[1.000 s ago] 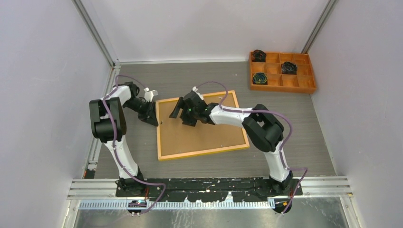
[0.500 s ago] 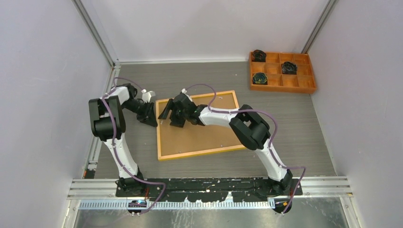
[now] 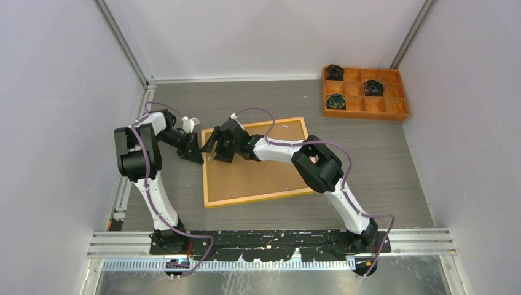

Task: Put the photo into the frame
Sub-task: Install the photo frame at the center of the board, then adjust the photo frame at the center of the board, then install the photo frame at the center of the board.

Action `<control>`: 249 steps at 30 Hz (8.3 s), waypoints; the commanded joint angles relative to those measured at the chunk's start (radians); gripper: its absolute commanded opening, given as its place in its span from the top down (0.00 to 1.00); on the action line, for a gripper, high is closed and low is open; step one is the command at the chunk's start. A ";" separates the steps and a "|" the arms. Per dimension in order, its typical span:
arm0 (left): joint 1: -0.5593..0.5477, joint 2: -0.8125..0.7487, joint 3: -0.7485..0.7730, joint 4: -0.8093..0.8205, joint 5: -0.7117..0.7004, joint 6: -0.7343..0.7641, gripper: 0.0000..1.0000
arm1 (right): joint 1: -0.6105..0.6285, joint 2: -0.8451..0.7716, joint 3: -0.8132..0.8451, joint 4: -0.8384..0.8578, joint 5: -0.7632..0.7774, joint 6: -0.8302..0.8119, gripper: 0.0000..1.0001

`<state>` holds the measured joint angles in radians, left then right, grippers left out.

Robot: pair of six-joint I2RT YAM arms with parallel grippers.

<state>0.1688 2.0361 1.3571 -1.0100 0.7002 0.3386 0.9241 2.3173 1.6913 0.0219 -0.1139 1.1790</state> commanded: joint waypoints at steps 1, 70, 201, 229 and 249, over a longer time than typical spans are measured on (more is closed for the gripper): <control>-0.004 0.033 -0.006 0.044 -0.031 0.013 0.90 | 0.015 0.025 0.048 0.002 -0.002 0.002 0.28; -0.126 -0.229 -0.236 0.060 -0.238 0.202 0.69 | -0.593 -0.492 -0.568 -0.164 0.290 -0.330 0.00; -0.192 0.031 -0.049 -0.016 0.108 0.041 0.97 | -0.039 -0.240 -0.413 0.180 -0.147 -0.102 0.32; -0.192 0.025 -0.050 -0.014 0.088 0.046 1.00 | -0.017 -0.174 -0.396 0.207 -0.141 -0.023 0.34; -0.192 0.012 -0.047 -0.028 0.082 0.058 0.99 | -0.003 -0.241 -0.463 0.173 -0.081 -0.035 0.33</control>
<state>-0.0166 2.0590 1.3140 -1.0580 0.8017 0.3740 0.9115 2.0548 1.2015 0.2485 -0.2379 1.1549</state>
